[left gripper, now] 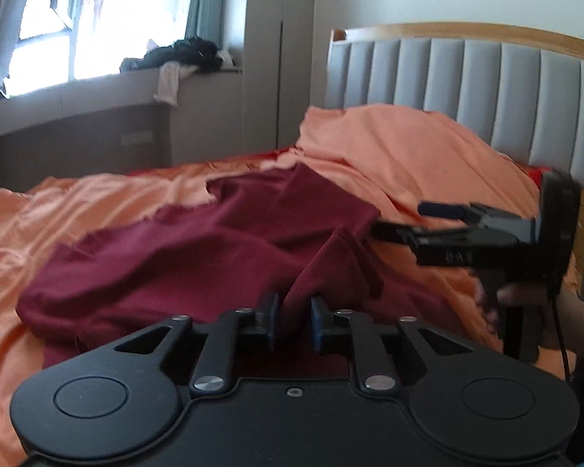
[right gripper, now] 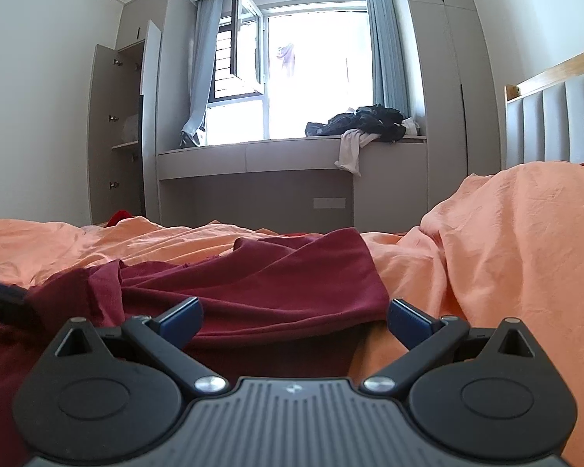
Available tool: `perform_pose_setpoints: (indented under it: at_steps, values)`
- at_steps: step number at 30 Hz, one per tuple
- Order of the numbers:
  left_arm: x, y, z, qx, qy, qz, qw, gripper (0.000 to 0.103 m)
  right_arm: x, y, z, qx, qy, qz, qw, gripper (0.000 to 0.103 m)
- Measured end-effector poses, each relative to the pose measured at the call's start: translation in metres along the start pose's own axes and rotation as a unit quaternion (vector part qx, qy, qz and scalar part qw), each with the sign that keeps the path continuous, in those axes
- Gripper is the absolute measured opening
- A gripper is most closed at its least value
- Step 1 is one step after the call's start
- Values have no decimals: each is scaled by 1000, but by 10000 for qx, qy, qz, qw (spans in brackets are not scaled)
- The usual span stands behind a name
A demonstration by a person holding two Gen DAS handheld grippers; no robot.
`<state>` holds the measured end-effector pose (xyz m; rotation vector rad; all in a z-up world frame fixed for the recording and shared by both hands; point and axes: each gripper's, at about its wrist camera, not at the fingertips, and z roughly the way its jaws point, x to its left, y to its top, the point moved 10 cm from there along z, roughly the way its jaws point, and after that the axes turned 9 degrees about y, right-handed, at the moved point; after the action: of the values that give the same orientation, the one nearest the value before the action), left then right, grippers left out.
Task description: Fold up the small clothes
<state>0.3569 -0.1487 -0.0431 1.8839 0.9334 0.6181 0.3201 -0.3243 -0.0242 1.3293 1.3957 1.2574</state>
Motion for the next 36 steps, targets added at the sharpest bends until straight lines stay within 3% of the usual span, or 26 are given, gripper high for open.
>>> perform_pose_setpoints:
  at_steps: [6,8,9,11,12,16,21,25,28,30,33,35,36]
  values:
    - [8,-11,-26,136,-229,-4,9996,54,15,1,2,-11,315,-85,9995,103]
    - [17,-14,-34,142,-202,-72,9997,70,23,-1,3,30,444,-189,9988,103]
    - [23,-13,-39,114,-132,-132,9998,76,28,-2,3,77,526,-249,9983,103]
    - [41,-10,-46,59,194,-282,9994,98,38,-7,5,229,721,-349,9965,103]
    - [52,-8,-47,22,412,-363,9985,102,43,-10,6,307,798,-399,9955,103]
    - [104,-4,-45,-11,1094,-875,9901,102,58,-19,9,523,985,-684,9914,103]
    - [187,1,-24,95,1868,-1741,9668,102,71,-24,9,577,1075,-910,9884,103]
    - [247,-1,6,305,2283,-1976,9528,102,72,-30,12,650,1113,-880,9878,103]
    - [280,-11,33,643,2215,-2156,9488,92,68,-34,14,696,1134,-849,9875,103]
    - [295,-17,50,864,1908,-2503,9452,88,67,-36,14,723,1149,-834,9872,103]
    - [307,-24,63,944,1442,-3187,9321,75,65,-39,16,769,1174,-806,9868,103]
    - [307,-25,66,930,1185,-3471,9256,52,63,-41,17,792,1198,-774,9866,103]
    - [305,-24,68,946,1035,-3551,9242,46,62,-41,18,803,1212,-756,9865,103]
